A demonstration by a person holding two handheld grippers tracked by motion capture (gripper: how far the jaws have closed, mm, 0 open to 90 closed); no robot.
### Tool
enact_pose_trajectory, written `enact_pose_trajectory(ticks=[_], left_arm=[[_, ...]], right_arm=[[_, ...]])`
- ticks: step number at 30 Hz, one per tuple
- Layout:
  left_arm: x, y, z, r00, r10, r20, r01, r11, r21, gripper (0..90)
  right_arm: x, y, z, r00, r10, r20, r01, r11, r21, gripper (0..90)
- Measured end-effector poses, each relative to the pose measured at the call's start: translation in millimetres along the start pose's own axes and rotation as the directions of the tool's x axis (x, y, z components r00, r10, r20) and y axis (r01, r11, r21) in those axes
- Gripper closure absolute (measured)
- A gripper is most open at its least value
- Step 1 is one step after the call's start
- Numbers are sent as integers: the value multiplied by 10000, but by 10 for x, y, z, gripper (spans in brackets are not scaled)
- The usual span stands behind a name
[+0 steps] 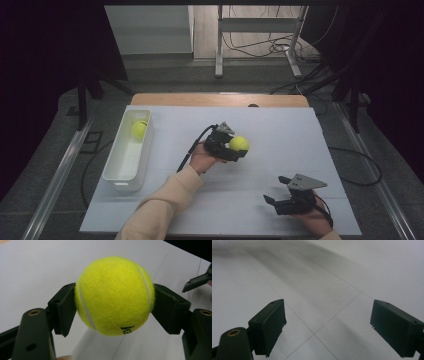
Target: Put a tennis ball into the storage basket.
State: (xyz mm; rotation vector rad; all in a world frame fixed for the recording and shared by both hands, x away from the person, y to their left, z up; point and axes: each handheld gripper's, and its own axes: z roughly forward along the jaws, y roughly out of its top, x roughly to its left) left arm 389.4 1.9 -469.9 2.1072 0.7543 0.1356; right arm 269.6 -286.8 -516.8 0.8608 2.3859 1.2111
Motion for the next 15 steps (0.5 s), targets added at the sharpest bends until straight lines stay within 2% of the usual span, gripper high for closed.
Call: enact_pose_trajectory(ticks=[15], left_arm=[[42, -85, -139, 9998, -114, -150, 112, 9999, -126, 261]], right_arm=[[1, -2, 4, 10000, -18, 27, 18, 10000, 51, 133]])
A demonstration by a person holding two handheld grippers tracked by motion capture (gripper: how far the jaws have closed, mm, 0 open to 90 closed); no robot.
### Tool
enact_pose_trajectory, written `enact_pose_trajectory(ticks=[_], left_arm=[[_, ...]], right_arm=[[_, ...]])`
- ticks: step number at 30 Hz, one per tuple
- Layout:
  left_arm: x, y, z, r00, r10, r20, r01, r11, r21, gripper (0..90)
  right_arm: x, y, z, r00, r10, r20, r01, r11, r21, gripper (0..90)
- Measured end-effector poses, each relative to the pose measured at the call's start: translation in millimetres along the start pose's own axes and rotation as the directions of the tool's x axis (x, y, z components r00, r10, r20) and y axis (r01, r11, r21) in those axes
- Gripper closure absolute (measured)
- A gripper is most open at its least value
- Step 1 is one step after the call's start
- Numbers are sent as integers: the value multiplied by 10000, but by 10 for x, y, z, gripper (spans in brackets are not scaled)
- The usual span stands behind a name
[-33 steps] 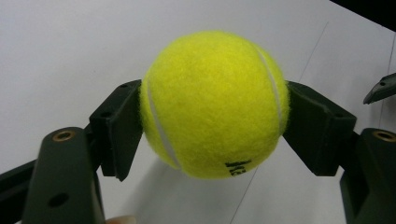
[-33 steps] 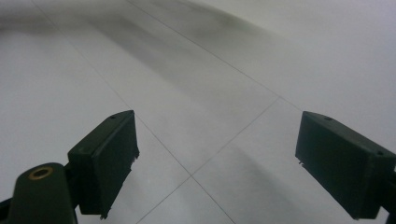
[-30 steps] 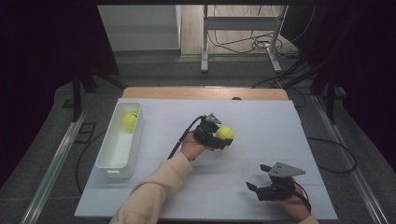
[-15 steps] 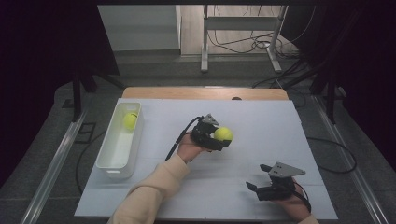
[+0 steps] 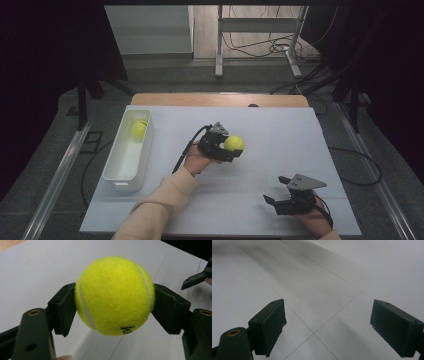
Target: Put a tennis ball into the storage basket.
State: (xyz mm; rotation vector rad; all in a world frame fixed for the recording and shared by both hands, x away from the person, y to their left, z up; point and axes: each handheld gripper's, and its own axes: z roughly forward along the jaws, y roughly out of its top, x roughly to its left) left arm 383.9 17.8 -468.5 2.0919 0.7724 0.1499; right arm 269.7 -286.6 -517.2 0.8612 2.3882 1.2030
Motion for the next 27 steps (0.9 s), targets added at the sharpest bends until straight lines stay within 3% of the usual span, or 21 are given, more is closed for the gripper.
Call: enact_pose_trajectory(ticks=[27], left_arm=[[6, -131, -93, 10000, -92, 28, 92, 9999, -48, 261]], right_arm=[[4, -3, 10, 10000, -9, -8, 9, 10000, -49, 132]])
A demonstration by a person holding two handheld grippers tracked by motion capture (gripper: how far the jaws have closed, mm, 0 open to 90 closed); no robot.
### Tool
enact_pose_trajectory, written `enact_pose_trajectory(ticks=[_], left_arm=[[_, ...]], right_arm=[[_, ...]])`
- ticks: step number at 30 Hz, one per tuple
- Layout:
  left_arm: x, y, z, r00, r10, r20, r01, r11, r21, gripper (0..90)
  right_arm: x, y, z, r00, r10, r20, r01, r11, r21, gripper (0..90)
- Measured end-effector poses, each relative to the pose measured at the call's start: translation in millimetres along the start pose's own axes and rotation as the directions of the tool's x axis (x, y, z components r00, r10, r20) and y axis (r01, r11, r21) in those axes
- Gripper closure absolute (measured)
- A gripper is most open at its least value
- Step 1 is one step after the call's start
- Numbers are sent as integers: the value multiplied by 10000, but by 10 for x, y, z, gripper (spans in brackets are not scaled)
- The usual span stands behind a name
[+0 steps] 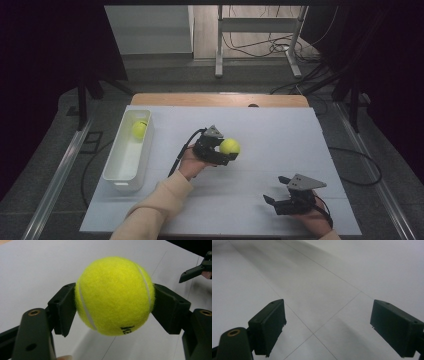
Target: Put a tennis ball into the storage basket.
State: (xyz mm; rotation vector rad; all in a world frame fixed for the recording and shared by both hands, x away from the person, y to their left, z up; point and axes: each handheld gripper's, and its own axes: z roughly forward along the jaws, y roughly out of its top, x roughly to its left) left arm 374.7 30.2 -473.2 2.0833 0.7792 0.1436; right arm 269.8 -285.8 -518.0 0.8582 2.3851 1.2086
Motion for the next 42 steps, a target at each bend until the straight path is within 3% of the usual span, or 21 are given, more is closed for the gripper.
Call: enact_pose_trajectory(ticks=[20, 42], left_arm=[[29, -18, -101, 9999, -77, -133, 75, 9998, -159, 262], [38, -110, -324, 9997, -129, -219, 118, 9989, -459, 261]], right_arm=[[1, 2, -9, 10000, -30, 52, 30, 10000, 7, 132], [5, 2, -9, 9999, -33, 110, 33, 10000, 8, 132]])
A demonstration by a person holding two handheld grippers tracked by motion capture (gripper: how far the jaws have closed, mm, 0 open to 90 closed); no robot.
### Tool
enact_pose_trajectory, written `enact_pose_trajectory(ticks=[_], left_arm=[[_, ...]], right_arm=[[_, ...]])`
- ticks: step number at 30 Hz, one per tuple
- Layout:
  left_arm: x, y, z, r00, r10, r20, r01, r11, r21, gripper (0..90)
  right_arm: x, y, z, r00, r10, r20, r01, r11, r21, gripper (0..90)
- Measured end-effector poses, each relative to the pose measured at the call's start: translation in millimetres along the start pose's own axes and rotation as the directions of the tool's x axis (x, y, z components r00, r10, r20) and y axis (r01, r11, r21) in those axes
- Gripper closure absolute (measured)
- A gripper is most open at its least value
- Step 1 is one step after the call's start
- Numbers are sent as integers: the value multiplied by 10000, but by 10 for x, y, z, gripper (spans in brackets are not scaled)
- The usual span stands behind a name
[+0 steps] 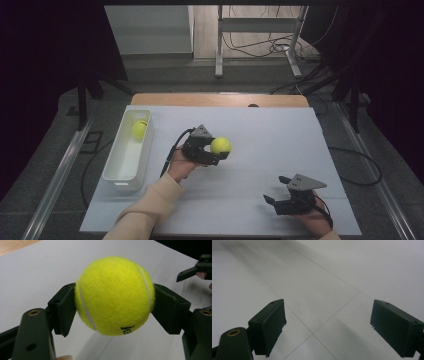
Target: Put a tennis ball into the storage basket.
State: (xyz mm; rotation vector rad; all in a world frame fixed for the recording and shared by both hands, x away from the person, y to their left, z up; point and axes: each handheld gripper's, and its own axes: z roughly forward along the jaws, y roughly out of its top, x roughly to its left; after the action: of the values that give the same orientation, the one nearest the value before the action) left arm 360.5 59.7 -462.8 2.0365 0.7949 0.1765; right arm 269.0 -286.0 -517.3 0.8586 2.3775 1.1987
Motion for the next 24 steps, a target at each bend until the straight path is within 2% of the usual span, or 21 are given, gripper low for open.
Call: enact_pose_trajectory(ticks=[18, 22, 24], left_arm=[[-7, -102, -126, 9998, -179, -88, 178, 9998, -91, 261], [-24, -108, -246, 9997, -237, -84, 234, 9990, -373, 262], [-32, -119, -276, 9996, -185, -200, 177, 9992, -361, 261]], right_arm=[[3, 0, 0, 10000, -4, -15, 4, 10000, -80, 132], [5, 11, -8, 10000, -39, 13, 39, 10000, -46, 132], [7, 9, -7, 10000, -32, 3, 32, 10000, -28, 132]])
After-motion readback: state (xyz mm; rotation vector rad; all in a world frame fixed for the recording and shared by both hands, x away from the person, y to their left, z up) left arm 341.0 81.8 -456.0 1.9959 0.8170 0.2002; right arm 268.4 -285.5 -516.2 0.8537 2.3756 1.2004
